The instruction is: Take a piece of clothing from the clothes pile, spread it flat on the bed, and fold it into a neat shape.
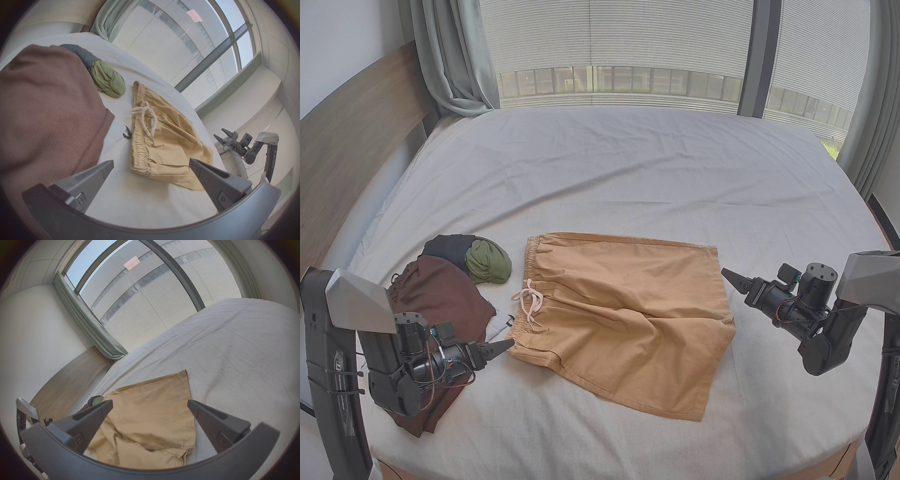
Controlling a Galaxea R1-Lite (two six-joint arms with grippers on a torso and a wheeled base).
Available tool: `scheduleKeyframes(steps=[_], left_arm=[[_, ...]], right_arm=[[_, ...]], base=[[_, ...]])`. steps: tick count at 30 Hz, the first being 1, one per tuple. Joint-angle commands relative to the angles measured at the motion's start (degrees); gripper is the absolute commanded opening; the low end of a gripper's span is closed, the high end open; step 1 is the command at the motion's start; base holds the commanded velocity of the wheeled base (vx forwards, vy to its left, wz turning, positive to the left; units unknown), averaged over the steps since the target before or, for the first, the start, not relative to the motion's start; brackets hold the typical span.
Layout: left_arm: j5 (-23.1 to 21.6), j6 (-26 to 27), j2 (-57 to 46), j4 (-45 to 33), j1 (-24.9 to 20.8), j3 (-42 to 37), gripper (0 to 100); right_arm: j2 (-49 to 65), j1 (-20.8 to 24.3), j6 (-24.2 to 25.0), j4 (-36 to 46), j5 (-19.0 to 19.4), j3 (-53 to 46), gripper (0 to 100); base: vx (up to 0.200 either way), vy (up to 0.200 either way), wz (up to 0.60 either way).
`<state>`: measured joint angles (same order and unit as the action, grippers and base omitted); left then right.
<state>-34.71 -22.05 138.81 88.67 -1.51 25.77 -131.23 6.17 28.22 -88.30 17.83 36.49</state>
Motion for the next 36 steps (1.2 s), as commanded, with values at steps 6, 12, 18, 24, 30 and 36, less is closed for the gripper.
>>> scheduleKeyframes(steps=[6,12,18,24,30,36], left_arm=[[3.4,-2.0,4.0,0.0,-2.7,3.3,100],[4.0,-3.3,4.2,0.0,-2.8,3.8,100],[4.0,-3.4,4.4,0.0,-2.9,4.0,100],[4.0,-3.4,5.1,0.0,-3.1,4.2,0],[4.1,-3.4,6.2,0.0,-3.3,5.6,0],[4.1,-3.4,6.8,0.1,-3.1,6.0,0]], right_arm=[[0.0,0.4,0.0,-0.1,0.0,0.0,100],[-0.1,0.5,0.0,-0.1,0.0,0.0,100],[-0.2,0.6,0.1,-0.1,0.0,0.0,100],[-0.3,0.6,0.1,-0.1,-1.0,0.0,100],[-0.3,0.6,0.0,-0.1,-1.0,0.0,100],[0.5,0.8,-2.6,0.0,0.4,-4.1,100]], base=[[0.0,0.0,0.0],[0.0,0.0,0.0],[0.0,0.0,0.0],[0.0,0.0,0.0],[0.0,0.0,0.0],[0.0,0.0,0.0]])
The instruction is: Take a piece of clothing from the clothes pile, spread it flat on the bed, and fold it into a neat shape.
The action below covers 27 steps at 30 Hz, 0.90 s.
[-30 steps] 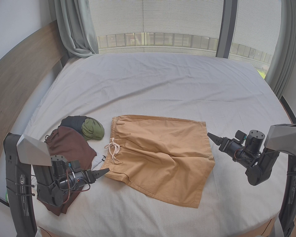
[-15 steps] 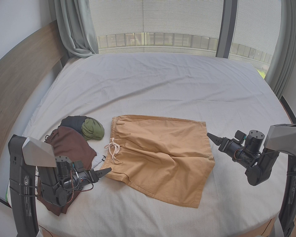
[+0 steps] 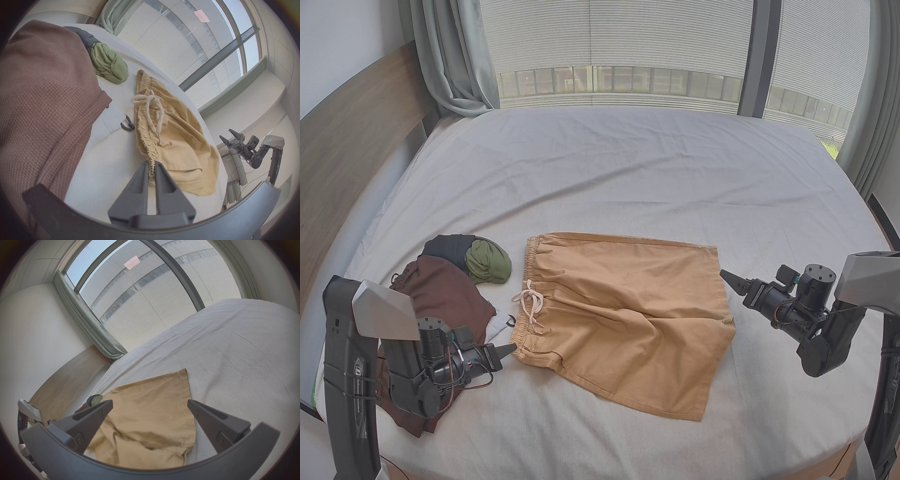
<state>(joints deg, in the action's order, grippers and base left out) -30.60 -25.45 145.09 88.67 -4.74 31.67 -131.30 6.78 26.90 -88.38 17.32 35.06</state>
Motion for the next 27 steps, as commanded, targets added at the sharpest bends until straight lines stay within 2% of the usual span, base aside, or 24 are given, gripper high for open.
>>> scheduleKeyframes(steps=[1,2,4,10,14,21,27], left_arm=[[0.0,0.1,0.5,0.1,0.2,0.1,0],[0.0,0.1,0.5,0.1,0.2,0.1,0],[0.1,0.1,0.5,0.1,0.3,0.2,0],[0.1,0.1,0.4,0.1,0.6,0.3,0],[0.2,0.1,0.3,0.1,0.7,0.3,0],[0.2,0.1,0.4,0.1,0.7,0.3,0],[0.1,0.2,0.4,0.1,0.7,0.2,0]], right_arm=[[1.2,1.0,-3.5,0.1,3.7,-6.2,100],[1.3,1.0,-3.7,0.1,3.9,-6.5,100],[1.8,2.3,-6.2,0.2,6.8,-11.5,100],[-3.3,3.5,-9.4,0.2,7.2,-15.5,100],[-5.5,4.3,-9.6,0.2,7.2,-18.2,100],[-8.2,8.3,-10.0,0.2,7.3,-24.0,100],[-9.6,8.6,-10.4,0.2,7.3,-24.0,100]], base=[[0.0,0.0,0.0],[0.0,0.0,0.0],[0.0,0.0,0.0],[0.0,0.0,0.0],[0.0,0.0,0.0],[0.0,0.0,0.0],[0.0,0.0,0.0]])
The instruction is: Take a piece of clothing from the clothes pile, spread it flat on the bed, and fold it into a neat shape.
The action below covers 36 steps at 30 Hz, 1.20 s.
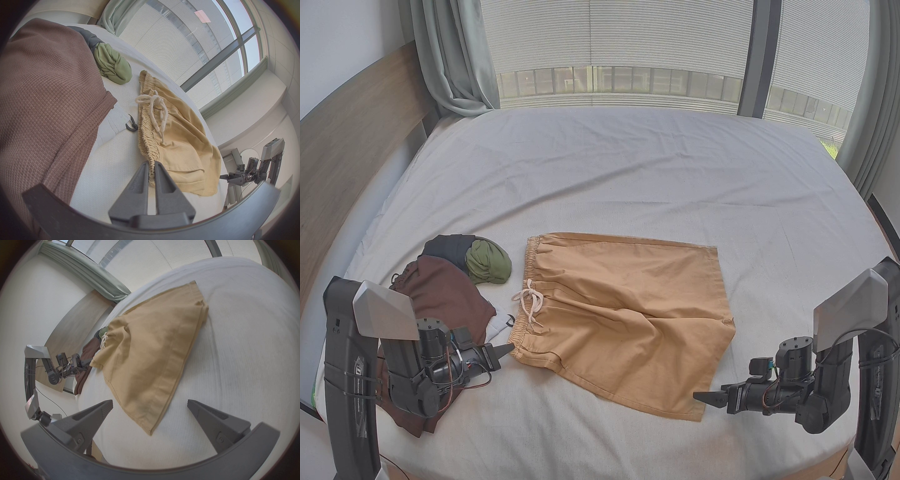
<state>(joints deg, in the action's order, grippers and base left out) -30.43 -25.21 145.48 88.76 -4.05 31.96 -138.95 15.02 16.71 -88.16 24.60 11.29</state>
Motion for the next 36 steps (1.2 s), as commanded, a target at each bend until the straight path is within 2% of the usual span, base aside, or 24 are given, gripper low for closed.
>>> scheduleKeyframes(steps=[1,7,15,22,36], left_arm=[[0.0,0.0,0.0,0.0,0.0,-0.1,0],[0.0,0.2,0.0,0.0,0.0,-0.1,0],[0.0,0.2,-0.1,0.0,0.0,-0.1,0],[0.0,0.2,0.0,0.0,-0.1,-0.2,0],[0.0,0.2,0.0,0.0,-0.1,-0.2,0]], right_arm=[[-2.1,0.4,-0.5,0.0,0.1,-0.2,100],[-2.8,0.5,-1.0,-0.1,0.1,0.0,100],[-4.5,1.1,-1.0,-0.1,2.9,0.4,100],[-7.6,2.1,-1.1,-0.2,3.3,2.4,100],[-7.1,3.4,-0.9,-0.3,7.3,2.8,100]], base=[[0.0,0.0,0.0],[0.0,0.0,0.0],[0.0,0.0,0.0],[0.0,0.0,0.0],[0.0,0.0,0.0]])
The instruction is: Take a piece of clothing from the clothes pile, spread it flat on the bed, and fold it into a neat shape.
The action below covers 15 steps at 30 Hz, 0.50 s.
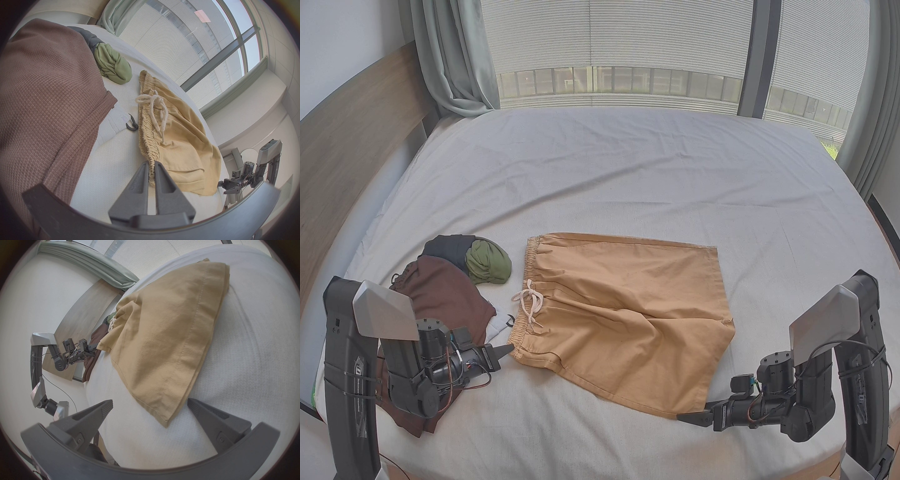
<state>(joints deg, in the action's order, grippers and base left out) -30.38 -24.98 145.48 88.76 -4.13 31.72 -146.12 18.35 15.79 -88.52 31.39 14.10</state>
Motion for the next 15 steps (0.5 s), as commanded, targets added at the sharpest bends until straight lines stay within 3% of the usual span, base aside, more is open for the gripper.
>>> scheduleKeyframes(steps=[1,8,9,15], left_arm=[[0.0,0.0,0.0,0.0,0.0,0.0,0],[0.0,0.0,0.1,0.0,0.0,0.0,0],[0.0,0.0,0.1,0.0,0.0,0.0,0],[0.0,0.0,0.1,0.0,0.0,0.1,0]], right_arm=[[0.2,0.1,0.0,0.0,0.6,0.0,100],[0.5,0.0,0.1,0.0,1.6,-0.2,100],[0.5,0.0,0.1,0.0,1.6,-0.2,0],[0.3,-0.2,0.1,0.0,1.6,0.0,0]], base=[[0.0,0.0,0.0],[0.0,0.0,0.0],[0.0,0.0,0.0],[0.0,0.0,0.0]])
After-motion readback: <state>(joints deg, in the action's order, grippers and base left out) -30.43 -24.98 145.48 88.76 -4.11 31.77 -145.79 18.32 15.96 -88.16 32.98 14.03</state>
